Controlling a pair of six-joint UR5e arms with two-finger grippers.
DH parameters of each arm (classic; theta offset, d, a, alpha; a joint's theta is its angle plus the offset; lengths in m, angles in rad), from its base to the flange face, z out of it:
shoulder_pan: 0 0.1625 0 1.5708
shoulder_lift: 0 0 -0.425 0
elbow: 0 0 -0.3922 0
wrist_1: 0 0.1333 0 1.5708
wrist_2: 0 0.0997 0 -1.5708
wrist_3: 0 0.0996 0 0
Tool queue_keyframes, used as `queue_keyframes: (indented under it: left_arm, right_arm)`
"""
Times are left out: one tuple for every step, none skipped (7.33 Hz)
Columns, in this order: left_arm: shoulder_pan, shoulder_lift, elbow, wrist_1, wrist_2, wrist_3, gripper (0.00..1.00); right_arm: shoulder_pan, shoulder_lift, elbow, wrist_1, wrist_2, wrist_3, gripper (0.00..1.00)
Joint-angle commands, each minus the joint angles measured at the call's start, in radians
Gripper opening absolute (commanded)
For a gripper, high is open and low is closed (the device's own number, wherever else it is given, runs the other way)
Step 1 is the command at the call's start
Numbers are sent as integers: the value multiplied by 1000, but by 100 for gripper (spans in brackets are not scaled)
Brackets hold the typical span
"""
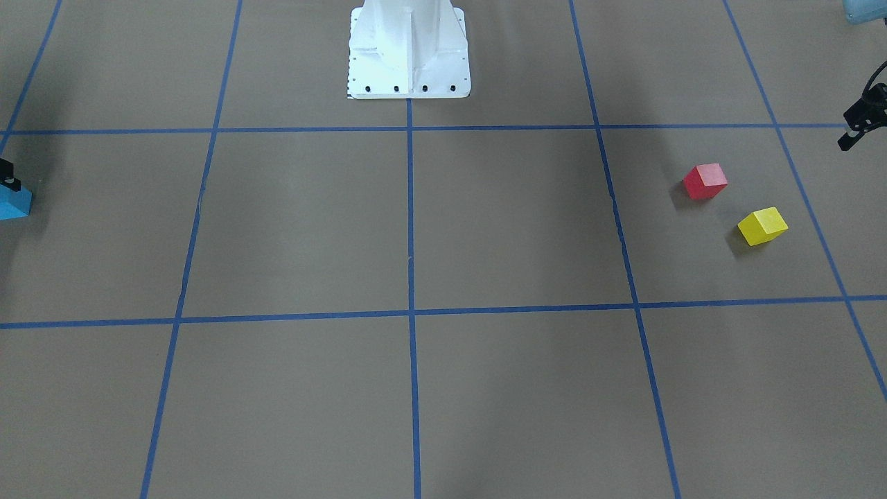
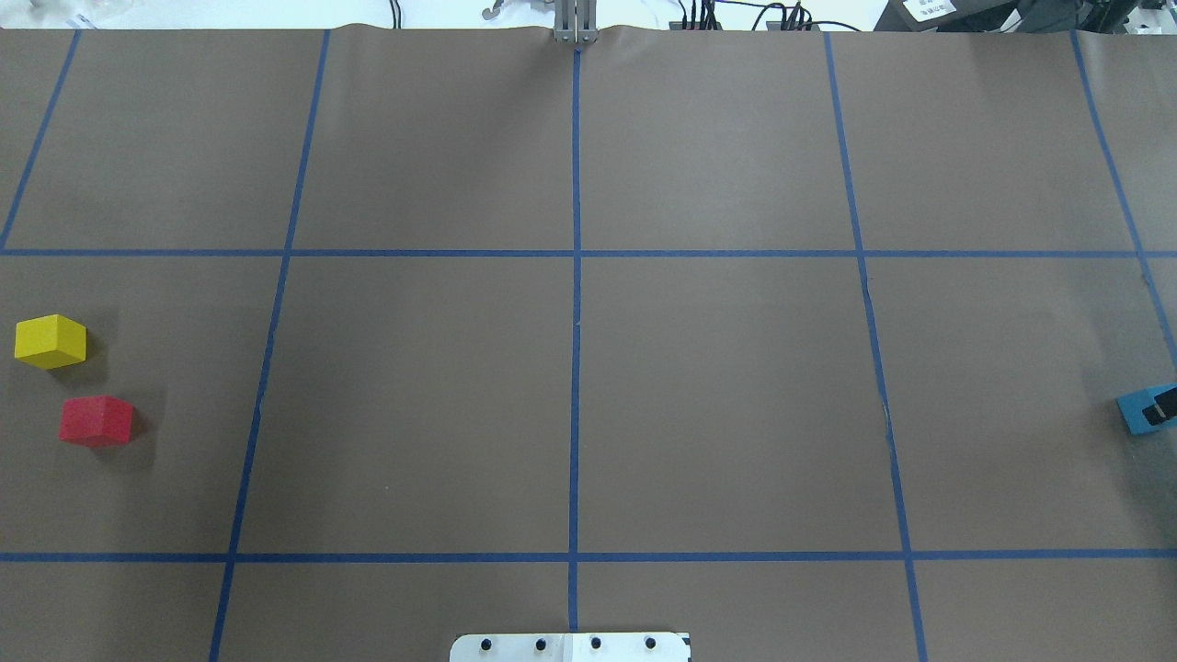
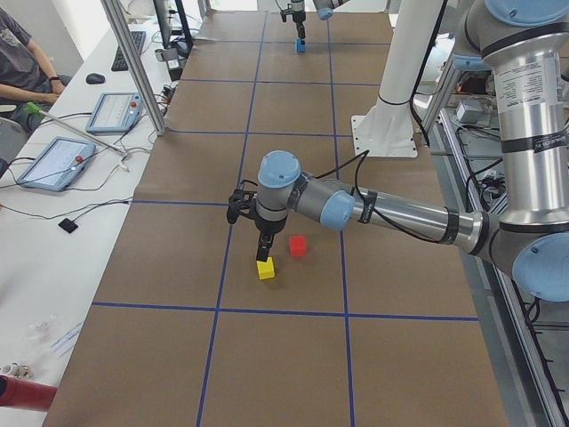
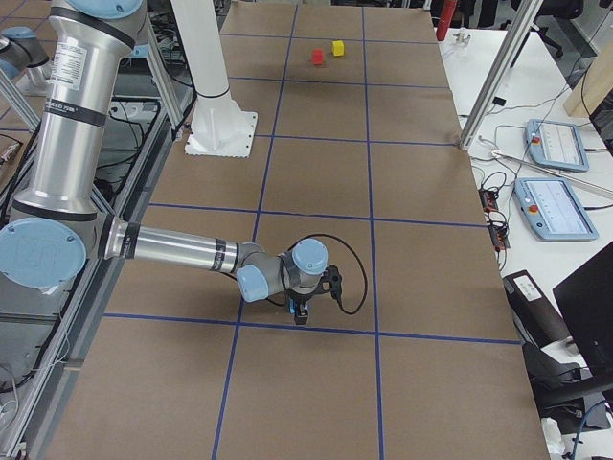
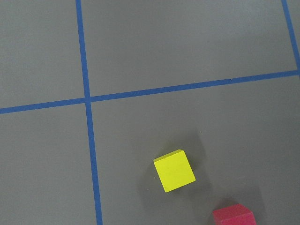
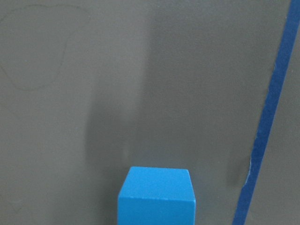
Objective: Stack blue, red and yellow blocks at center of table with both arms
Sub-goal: 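Reach the right gripper down and grasp the blue cube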
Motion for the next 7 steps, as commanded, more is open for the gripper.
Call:
queue_keyframes:
  left_arm:
    - [0, 0, 1, 1, 1, 0, 100]
    - [0, 0, 2, 1, 3, 0, 100]
    - [0, 0, 4, 1, 3, 0, 100]
    - [0, -2, 2, 1, 3, -1, 100]
    - [0, -5, 2, 1, 3, -1, 100]
    - [0, -6, 2, 1, 3, -1, 100]
    - [0, -6, 2, 1, 3, -1, 100]
  right_arm:
    - [-27, 16, -19, 2, -1, 2, 97]
    - [-32, 26, -34, 2, 1, 2, 87]
    - [-35, 26, -35, 1, 1, 3, 55]
    - [-35, 26, -35, 2, 1, 20, 6]
    - [-34, 31, -29, 4, 2, 46, 0]
    - [-26, 27, 35, 2, 18, 83, 0]
    - [9, 19, 127, -30, 30, 152, 0]
